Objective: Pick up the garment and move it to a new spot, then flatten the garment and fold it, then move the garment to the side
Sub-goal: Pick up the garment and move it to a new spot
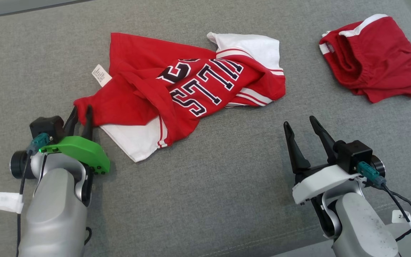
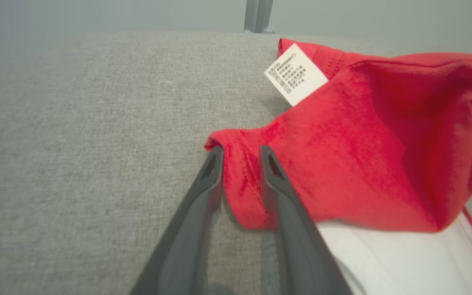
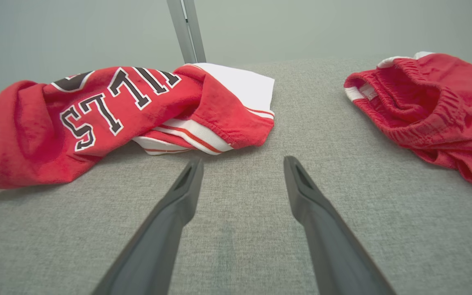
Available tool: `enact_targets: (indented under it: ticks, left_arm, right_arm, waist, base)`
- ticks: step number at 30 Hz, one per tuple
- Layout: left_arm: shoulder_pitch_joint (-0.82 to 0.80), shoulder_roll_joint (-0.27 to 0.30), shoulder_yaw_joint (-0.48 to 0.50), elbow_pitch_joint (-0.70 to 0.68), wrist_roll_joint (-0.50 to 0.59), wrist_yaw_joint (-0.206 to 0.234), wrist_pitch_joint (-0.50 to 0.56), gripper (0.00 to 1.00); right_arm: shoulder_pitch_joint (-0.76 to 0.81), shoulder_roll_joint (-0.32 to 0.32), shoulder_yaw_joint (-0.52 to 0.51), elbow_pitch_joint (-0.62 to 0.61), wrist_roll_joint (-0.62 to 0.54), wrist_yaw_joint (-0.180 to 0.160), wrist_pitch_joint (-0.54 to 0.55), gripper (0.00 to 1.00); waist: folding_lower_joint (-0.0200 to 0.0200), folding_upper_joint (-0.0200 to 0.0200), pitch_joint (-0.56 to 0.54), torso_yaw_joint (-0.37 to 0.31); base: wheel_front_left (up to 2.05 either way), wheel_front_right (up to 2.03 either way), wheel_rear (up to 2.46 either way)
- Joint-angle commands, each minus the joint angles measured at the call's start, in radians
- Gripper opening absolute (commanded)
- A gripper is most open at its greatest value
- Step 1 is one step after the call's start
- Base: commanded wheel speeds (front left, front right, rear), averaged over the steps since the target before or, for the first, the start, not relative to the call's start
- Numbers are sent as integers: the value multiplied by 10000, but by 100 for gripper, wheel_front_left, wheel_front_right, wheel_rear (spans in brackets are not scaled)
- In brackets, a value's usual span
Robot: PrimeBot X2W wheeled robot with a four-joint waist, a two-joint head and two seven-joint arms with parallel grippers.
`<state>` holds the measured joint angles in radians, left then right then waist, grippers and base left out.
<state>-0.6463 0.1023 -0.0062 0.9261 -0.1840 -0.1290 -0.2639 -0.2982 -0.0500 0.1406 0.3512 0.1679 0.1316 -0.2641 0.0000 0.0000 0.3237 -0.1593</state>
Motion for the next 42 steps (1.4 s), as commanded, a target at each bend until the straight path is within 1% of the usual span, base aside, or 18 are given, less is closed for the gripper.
enact_targets:
  ticks: [1, 5, 10, 17, 21, 24, 25, 26, 27, 33, 37, 42]
  left_arm:
    - [2, 78, 9, -285, 56, -15, -3, 0]
    - [265, 148, 74, -1437, 303, -17, -3, 0]
    - [608, 173, 428, -2928, 593, 18, -3, 0]
    - [1178, 452, 1611, -5040, 919, 312, -5, 0]
    - [1570, 638, 2343, -5314, 1016, 387, -3, 0]
    - [1813, 690, 2614, -5047, 1084, 325, -3, 0]
    - [1907, 642, 2672, -4977, 1090, 314, -3, 27]
    - [2023, 579, 2732, -4812, 1054, 292, -2, 83]
    - [2089, 601, 2802, -4637, 1015, 252, -2, 100]
    - [2548, 281, 2914, -4219, 1105, 207, -3, 100]
    - [3188, -154, 2736, -4295, 1187, 173, -3, 100]
    - [3922, -442, 2332, -4402, 967, 88, -3, 100]
  right_arm:
    - [-114, -19, -20, -8, -5, -17, 0, 100]
    - [-101, -20, -42, -6, 26, -17, 0, 100]
    - [14, -23, -98, 63, 5, -17, 0, 100]
    - [44, -20, -24, 141, 107, -17, 0, 100]
    - [109, -22, -6, 170, 119, -17, 0, 100]
    - [96, -23, 35, 200, 121, -17, 0, 100]
    - [104, -22, 48, 208, 115, -17, 0, 100]
    - [119, -23, 57, 219, 98, -17, 0, 100]
    - [128, -23, 58, 232, 74, -17, 0, 100]
    - [222, -23, 12, 312, 17, -17, 0, 100]
    - [327, -20, 24, 316, -9, -17, 0, 100]
    - [471, -22, 199, 385, 31, -17, 0, 100]
  waist:
    - [0, 0, -11, 49]
    - [0, 0, -59, 212]
    - [0, 0, -238, 522]
    - [0, 0, -498, 914]
    - [0, 0, -620, 1047]
    - [0, 0, -628, 1091]
    - [0, 0, -635, 1100]
    - [0, 0, -644, 1109]
    - [0, 0, -650, 1115]
    - [0, 0, -861, 1142]
    - [0, 0, -1133, 1221]
    - [0, 0, -1413, 1478]
  base:
    - [0, 0, 0]
    - [0, 0, 0]
    - [0, 0, 0]
    - [0, 0, 0]
    - [0, 0, 0]
    - [0, 0, 0]
    - [0, 0, 0]
    - [0, 0, 0]
    - [0, 0, 0]
    - [0, 0, 0]
    - [0, 0, 0]
    - [0, 0, 0]
